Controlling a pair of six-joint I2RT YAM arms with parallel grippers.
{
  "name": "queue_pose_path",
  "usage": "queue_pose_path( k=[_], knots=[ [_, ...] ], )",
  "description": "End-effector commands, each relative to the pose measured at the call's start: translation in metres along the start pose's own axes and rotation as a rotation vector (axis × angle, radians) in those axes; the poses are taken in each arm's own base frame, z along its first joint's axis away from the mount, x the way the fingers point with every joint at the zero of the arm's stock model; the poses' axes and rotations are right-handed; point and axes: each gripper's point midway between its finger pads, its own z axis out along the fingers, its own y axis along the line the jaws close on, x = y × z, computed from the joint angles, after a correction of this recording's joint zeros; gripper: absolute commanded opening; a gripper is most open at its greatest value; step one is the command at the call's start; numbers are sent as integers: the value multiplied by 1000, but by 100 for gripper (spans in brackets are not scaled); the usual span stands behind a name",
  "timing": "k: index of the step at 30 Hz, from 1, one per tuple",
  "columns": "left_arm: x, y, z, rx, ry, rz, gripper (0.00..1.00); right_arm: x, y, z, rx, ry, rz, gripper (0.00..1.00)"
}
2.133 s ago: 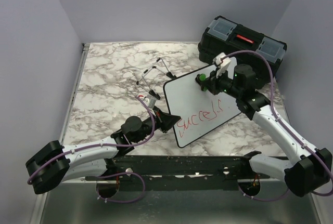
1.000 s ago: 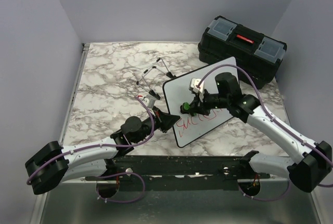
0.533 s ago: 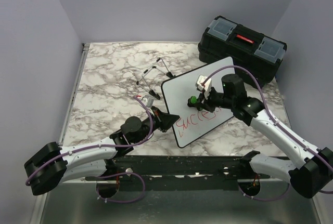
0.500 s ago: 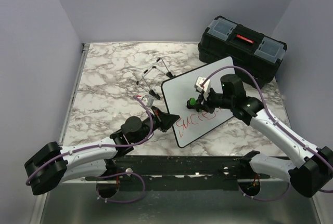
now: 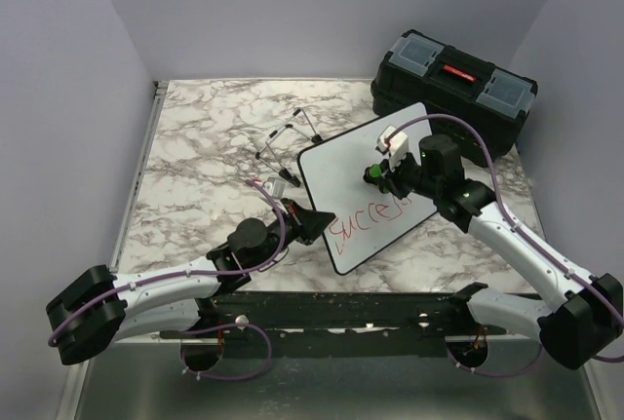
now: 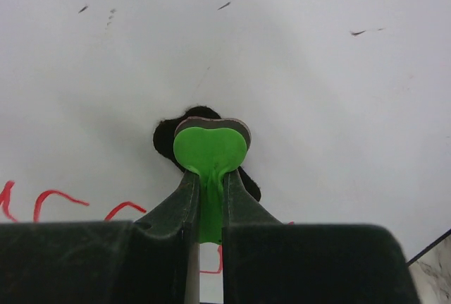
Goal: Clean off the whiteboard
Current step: Erase the whiteboard at the center of the board.
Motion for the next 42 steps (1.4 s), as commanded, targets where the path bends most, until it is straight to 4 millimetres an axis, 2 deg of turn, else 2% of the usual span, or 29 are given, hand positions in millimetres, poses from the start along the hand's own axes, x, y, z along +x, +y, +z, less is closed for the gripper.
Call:
queue_pose_path(
  k=[1,3,5,9,12,16,27,31,33,35,38,42],
  knots=[
    [-70,-54,-1,144,-243,-78,0,10,33,-4,-185,1,-26,1],
    [-71,-53,0,135,-246,-86,0,8,61,-16,-343,-18,-66,1],
    [-71,-53,3,126,-246,-87,0,3,76,-27,-438,-41,-100,1],
    [-71,-51,9,109,-248,-105,0,-1,87,-34,-494,-46,-174,1],
    [-71,-50,12,99,-249,-120,0,5,98,-33,-529,-14,-232,1],
    [-70,-49,16,91,-245,-133,0,4,109,-21,-487,-10,-291,1],
    [-69,-50,19,86,-237,-145,0,-17,115,6,-404,-4,-302,1],
    [-67,-51,20,87,-232,-146,0,-30,101,12,-297,-30,-266,1],
    [-65,-50,21,85,-227,-148,0,-36,105,10,-321,-43,-265,1],
    [-64,-50,23,88,-225,-151,0,-35,121,6,-419,-35,-264,1],
    [-63,-50,23,92,-226,-154,0,-22,146,-4,-553,-17,-319,1],
    [-65,-49,22,90,-235,-155,0,10,161,-16,-657,57,-385,1]
  ],
)
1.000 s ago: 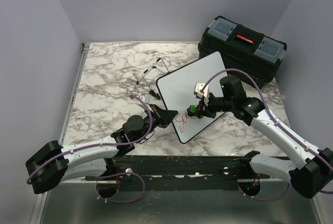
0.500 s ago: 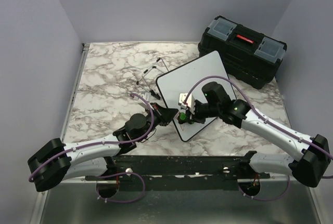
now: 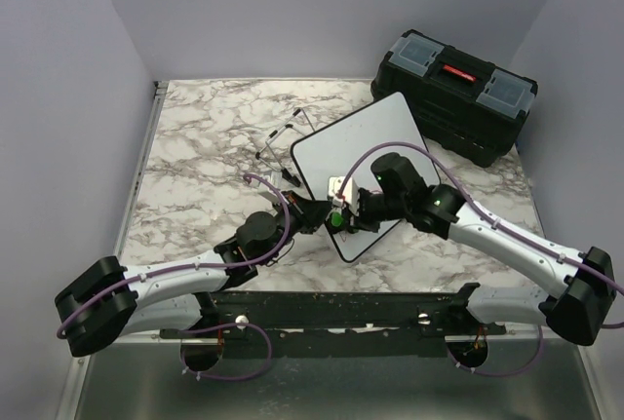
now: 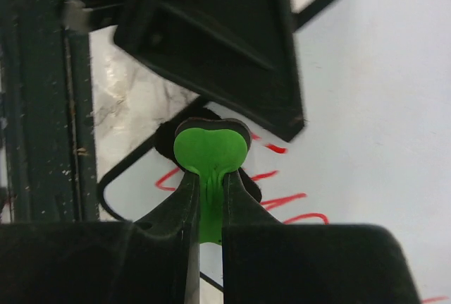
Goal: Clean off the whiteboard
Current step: Erase the whiteboard at the center of the board.
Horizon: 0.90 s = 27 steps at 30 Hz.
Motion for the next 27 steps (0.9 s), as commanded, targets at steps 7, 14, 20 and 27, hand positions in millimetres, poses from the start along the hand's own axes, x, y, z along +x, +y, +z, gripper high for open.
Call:
queue_pose_path(
  k=[7,14,20,27],
  knots=[
    [-44,-66,-2,209,-137,-79,0,39,14,-7,21,119,-61,1],
    [-38,-64,-5,222,-117,-82,0,3,-16,-3,81,74,-35,1],
    [-35,-62,-6,206,-105,-85,0,-24,-25,9,66,56,-7,1],
    [-39,-62,-7,195,-119,-76,0,21,-41,0,216,214,-1,1]
  ],
)
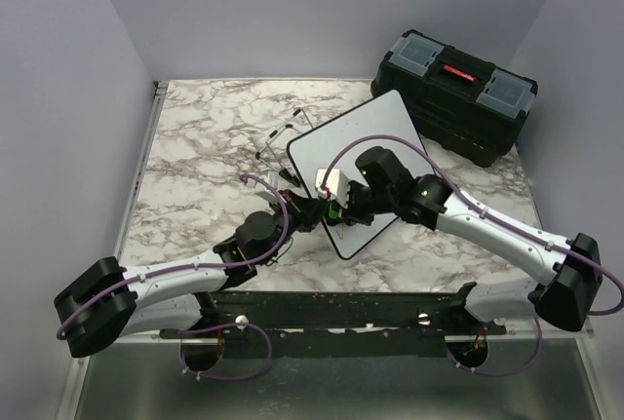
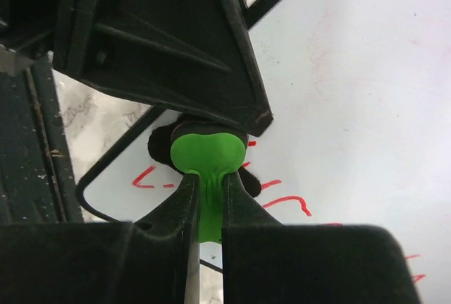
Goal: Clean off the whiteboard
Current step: Erase the whiteboard at the center of the board.
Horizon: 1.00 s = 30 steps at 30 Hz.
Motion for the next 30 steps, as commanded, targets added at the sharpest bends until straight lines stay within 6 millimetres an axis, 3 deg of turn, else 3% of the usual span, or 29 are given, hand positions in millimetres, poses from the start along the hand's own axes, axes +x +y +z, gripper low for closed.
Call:
queue_pose_path(
  k=[1,5,7,10,13,17,22,26,30],
  knots=[
    [-34,-69,-8,222,-86,-77,0,32,-19,-2,145,105,-10,1],
    [-35,-69,-7,219,-90,-73,0,47,19,-5,-47,126,-67,1],
    [-35,-69,-7,219,-90,-73,0,40,38,-4,-142,100,-93,1],
    [-35,-70,-7,223,-88,-76,0,24,48,3,-204,60,-109,1],
    [-34,-69,-7,221,-88,-81,0,-4,35,10,-146,-14,-55,1],
    [-34,-67,-9,213,-91,-87,0,-29,-4,10,58,-70,41,1],
    [-33,-67,-8,208,-88,-87,0,-17,-42,-2,304,-38,81,1],
    [-32,-68,-6,202,-85,-93,0,-1,-50,-5,361,17,87,1],
    [-33,-66,-4,184,-93,-102,0,-5,-26,5,211,14,79,1]
  ],
)
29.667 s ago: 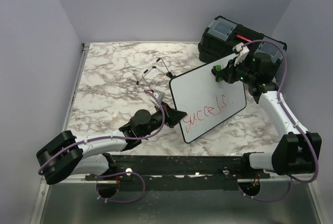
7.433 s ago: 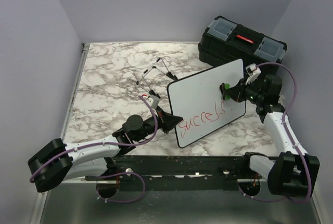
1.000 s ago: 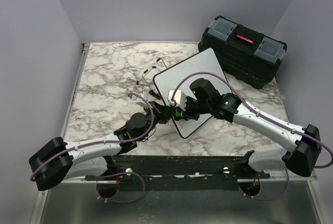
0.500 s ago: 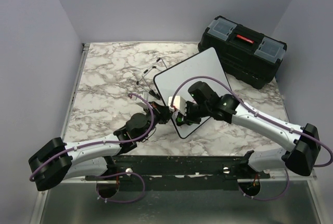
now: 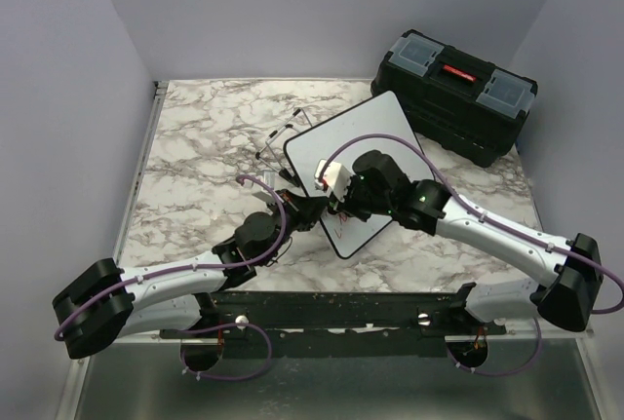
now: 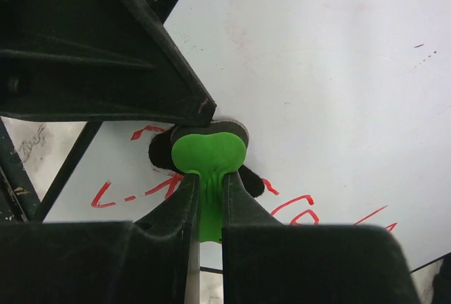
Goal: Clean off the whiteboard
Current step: Erase the whiteboard at the center of the board.
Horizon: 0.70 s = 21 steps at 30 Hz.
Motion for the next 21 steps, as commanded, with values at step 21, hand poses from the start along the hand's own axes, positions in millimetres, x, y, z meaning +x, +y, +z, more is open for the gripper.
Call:
queue_pose_path(
  k=[21],
  knots=[
    [-24,-60,9,160,-89,-99,0,8,54,8,-210,26,-20,1]
  ],
)
